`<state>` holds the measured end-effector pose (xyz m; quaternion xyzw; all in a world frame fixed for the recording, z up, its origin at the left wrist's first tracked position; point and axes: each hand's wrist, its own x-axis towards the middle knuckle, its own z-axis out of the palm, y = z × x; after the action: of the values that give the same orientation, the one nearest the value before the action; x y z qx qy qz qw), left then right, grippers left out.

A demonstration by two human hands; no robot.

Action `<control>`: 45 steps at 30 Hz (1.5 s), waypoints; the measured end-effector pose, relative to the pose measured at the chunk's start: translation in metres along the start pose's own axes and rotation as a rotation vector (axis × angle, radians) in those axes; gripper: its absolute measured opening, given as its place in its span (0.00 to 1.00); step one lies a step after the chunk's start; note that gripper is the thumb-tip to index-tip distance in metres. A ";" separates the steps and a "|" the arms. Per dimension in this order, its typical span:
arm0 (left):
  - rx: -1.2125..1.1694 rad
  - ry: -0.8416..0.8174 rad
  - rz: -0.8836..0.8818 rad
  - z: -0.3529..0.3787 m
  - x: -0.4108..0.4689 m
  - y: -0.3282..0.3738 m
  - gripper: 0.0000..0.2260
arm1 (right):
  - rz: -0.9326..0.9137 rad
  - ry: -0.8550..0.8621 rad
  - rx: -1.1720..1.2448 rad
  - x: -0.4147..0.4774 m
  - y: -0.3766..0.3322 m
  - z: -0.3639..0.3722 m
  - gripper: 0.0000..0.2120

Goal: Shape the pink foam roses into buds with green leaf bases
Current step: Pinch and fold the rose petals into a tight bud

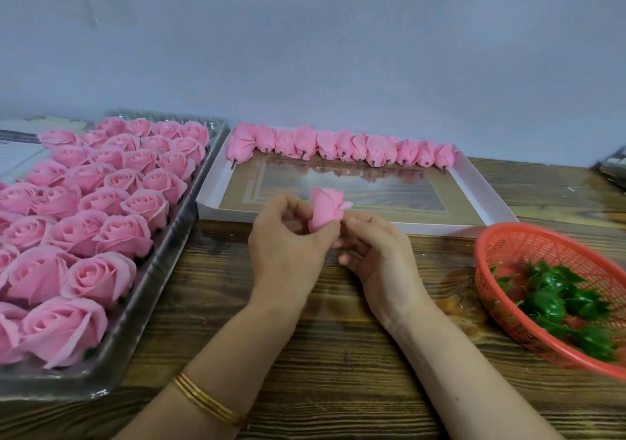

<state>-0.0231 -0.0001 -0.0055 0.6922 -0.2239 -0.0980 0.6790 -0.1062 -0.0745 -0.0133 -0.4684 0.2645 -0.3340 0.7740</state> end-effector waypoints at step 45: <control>-0.362 -0.639 -0.271 -0.011 -0.005 -0.007 0.22 | 0.089 -0.229 0.009 -0.004 -0.008 -0.007 0.25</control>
<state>-0.0211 0.0116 -0.0124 0.5190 -0.3099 -0.4353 0.6672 -0.1163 -0.0778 -0.0084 -0.4877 0.1936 -0.2447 0.8154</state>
